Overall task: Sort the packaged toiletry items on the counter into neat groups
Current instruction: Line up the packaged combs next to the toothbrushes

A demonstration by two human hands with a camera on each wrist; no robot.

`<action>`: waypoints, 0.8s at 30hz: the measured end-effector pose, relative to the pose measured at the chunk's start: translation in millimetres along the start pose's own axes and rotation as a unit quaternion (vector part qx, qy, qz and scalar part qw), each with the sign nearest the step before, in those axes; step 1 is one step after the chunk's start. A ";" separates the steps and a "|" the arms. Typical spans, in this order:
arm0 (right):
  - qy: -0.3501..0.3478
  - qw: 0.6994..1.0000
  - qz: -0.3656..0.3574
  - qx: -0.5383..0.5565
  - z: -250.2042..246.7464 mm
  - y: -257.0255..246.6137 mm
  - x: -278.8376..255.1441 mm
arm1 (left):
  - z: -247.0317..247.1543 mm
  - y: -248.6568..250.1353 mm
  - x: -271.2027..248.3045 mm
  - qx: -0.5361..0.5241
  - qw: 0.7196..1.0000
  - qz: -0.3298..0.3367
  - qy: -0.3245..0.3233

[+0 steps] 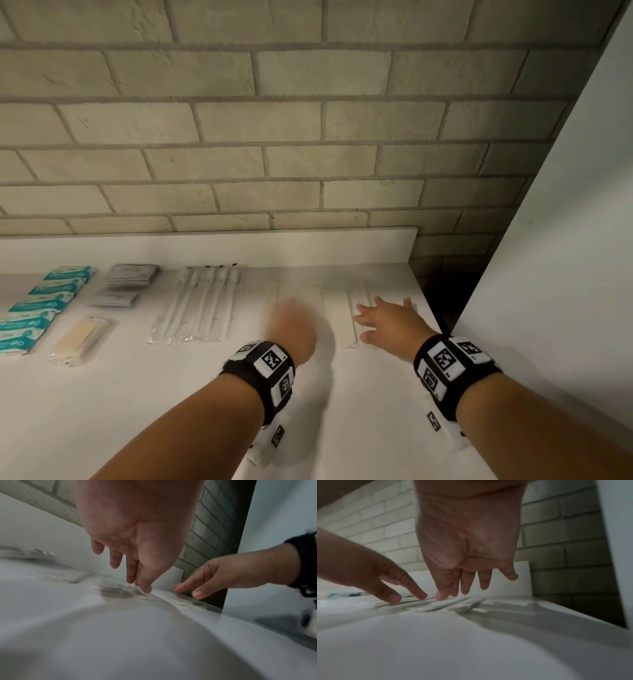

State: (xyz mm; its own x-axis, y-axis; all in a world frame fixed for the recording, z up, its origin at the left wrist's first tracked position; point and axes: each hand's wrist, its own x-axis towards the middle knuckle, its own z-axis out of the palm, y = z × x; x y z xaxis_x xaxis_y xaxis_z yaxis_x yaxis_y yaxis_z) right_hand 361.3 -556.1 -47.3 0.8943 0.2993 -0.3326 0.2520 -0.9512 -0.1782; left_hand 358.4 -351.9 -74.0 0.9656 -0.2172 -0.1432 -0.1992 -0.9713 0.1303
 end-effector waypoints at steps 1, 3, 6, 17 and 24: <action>-0.011 0.999 -0.012 -0.042 0.7 -7.1 1.6 | 0.0 0.1 -0.6 0.003 1.000 -0.001 -0.012; -0.026 0.995 -0.023 -0.093 3.1 -16.8 6.0 | 0.1 2.4 -0.7 0.005 1.000 -0.003 -0.019; -0.033 0.994 -0.021 -0.100 6.9 -21.0 11.8 | 0.5 5.0 0.8 0.009 1.000 -0.002 -0.017; 0.037 0.998 -0.029 -0.033 8.4 -32.6 11.1 | -3.4 -9.0 -7.7 -0.026 0.999 -0.029 0.031; -0.040 0.984 -0.086 -0.148 10.5 -69.5 16.6 | -4.1 -33.5 -17.0 0.051 0.998 -0.037 -0.026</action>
State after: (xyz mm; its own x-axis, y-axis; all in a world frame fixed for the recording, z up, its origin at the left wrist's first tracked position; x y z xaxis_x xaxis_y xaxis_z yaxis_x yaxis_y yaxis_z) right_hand 354.8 -484.2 -50.2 0.7995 0.4522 -0.3954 0.5049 -0.8625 0.0345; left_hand 349.3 -315.3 -71.8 0.9687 -0.1461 -0.2007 -0.1457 -0.9892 0.0166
